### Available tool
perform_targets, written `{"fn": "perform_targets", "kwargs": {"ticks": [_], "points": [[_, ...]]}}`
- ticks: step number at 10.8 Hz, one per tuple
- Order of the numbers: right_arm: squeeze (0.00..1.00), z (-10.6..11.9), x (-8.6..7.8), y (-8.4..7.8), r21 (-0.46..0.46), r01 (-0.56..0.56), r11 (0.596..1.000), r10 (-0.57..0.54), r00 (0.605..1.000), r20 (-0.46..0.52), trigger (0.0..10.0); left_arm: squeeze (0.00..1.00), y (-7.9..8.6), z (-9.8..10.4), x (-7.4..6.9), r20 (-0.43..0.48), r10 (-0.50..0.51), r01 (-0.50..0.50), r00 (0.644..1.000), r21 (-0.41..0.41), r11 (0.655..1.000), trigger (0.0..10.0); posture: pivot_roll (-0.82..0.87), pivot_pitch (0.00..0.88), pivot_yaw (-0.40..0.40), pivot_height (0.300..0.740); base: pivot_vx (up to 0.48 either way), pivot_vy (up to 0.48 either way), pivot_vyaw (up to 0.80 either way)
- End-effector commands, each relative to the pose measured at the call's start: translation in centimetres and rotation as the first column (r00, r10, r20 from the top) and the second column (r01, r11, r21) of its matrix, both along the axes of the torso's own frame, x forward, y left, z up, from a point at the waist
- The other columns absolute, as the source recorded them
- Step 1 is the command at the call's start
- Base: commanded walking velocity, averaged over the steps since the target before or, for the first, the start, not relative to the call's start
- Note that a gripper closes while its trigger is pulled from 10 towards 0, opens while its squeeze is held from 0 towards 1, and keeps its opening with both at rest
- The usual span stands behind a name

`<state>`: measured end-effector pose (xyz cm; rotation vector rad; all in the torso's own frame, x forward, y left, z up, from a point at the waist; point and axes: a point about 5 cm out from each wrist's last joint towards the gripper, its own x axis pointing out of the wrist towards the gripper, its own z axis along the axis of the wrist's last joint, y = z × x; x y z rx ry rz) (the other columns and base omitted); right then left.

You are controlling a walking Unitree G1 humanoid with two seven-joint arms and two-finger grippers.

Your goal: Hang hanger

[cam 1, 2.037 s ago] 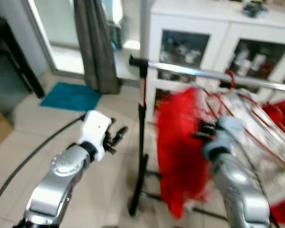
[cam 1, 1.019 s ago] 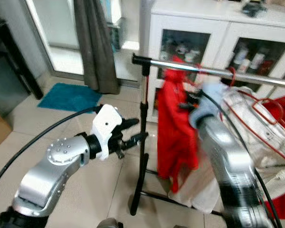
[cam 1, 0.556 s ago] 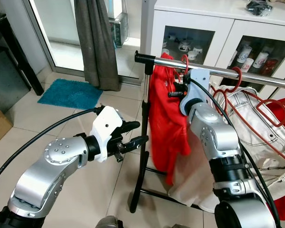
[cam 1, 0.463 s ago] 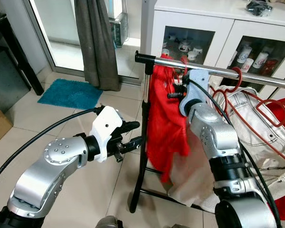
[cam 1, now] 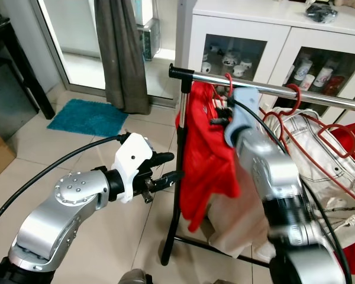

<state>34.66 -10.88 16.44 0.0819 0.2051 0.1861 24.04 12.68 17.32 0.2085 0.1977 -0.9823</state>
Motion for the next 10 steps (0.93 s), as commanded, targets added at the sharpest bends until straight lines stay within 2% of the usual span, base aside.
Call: {"fn": "perform_targets", "kwargs": {"ticks": [1, 2, 10], "points": [[1.00, 0.87, -0.20, -0.43, 0.029, 0.000, 1.000, -0.001, 0.999, 0.032, 10.0, 0.00, -0.10, 0.33, -0.15, 0.014, 0.001, -0.001, 1.000, -0.014, 1.000, 10.0, 0.10, 0.040, -0.024, 0.740, 0.000, 0.000, 0.00], [1.00, 1.60, -1.05, -0.61, 0.057, -0.022, 0.998, 0.018, 0.997, 0.070, 10.0, 0.00, 0.22, 0.01, 0.09, 0.025, 0.057, -0.057, 0.998, -0.022, 0.998, 10.0, 0.10, 0.042, -0.025, 0.740, 0.000, 0.000, 0.00], [1.00, 1.60, -1.05, -0.61, 0.057, -0.022, 0.998, 0.018, 0.997, 0.070, 10.0, 0.00, 0.22, 0.01, 0.09, 0.025, 0.057, -0.057, 0.998, -0.022, 0.998, 10.0, 0.10, 0.042, -0.025, 0.740, 0.000, 0.000, 0.00]]}}
